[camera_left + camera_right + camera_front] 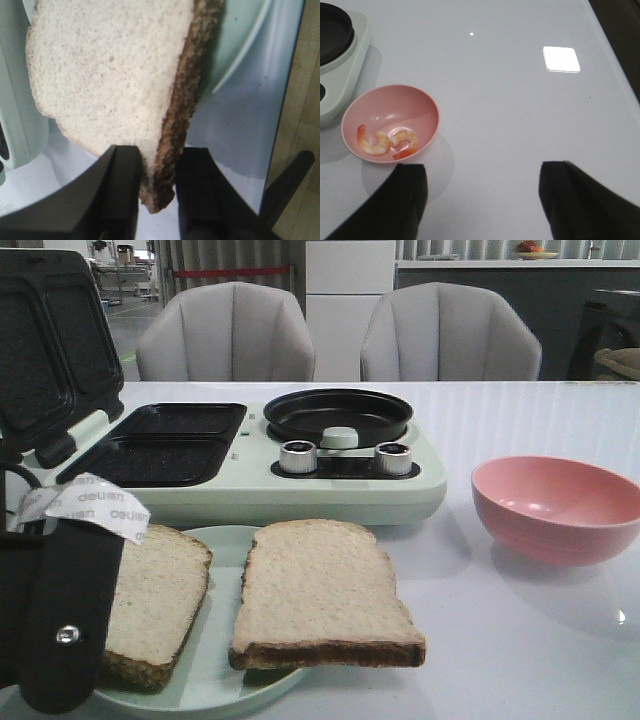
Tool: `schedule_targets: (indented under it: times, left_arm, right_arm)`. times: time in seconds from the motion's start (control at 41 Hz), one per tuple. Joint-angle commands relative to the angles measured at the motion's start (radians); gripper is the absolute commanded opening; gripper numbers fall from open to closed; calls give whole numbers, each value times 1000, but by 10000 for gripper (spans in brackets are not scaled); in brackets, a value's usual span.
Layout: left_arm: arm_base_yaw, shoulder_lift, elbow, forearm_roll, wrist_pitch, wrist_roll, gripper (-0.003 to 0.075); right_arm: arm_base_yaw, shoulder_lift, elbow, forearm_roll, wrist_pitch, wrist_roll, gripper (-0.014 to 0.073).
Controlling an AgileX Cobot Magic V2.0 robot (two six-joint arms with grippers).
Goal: Make breakfast with bread and shrimp
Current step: 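Grasp the bread slice nearest the left gripper by its crust edge, then lift the bread slice with the left gripper over the sandwich plate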
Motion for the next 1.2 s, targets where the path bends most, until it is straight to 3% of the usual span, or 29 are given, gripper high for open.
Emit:
schedule_targets:
  times: [0.0, 0.391, 0.855, 1.001, 1.172]
  left_arm:
    - [1, -19, -19, 27, 50, -17, 193]
    - [1, -24, -23, 25, 54, -60, 100]
    - [-4, -71, -47, 25, 100, -60, 101]
    - [-55, -135, -47, 23, 132, -60, 101]
    - [-150, -224, -52, 27, 265, -60, 101]
  right_arm:
    - [2, 10, -34, -17, -67, -5, 577]
    - [2, 10, -34, -17, -67, -5, 577]
    - [2, 10, -34, -17, -67, -5, 577]
    - [2, 10, -34, -17, -67, -5, 577]
    - [2, 10, -34, -17, -67, -5, 577]
